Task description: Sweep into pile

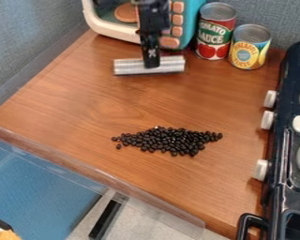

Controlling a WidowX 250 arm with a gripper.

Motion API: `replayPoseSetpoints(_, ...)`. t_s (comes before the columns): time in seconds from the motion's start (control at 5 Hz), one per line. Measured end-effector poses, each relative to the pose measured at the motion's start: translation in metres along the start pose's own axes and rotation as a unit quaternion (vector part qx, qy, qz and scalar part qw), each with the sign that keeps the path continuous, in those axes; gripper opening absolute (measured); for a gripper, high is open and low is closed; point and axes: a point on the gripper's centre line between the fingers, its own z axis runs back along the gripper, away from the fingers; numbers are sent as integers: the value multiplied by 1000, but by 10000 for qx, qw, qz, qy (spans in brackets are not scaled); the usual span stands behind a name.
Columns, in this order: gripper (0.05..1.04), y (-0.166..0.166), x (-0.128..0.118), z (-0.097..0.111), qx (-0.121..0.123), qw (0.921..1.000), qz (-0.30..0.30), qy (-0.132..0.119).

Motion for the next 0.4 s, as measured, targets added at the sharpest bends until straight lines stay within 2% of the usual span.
replayPoseSetpoints(0.2,953,4,-8,21,-108,9993,102,-331)
replayPoseSetpoints(0.4,1009,15,-27,79,307,9958,196,-845)
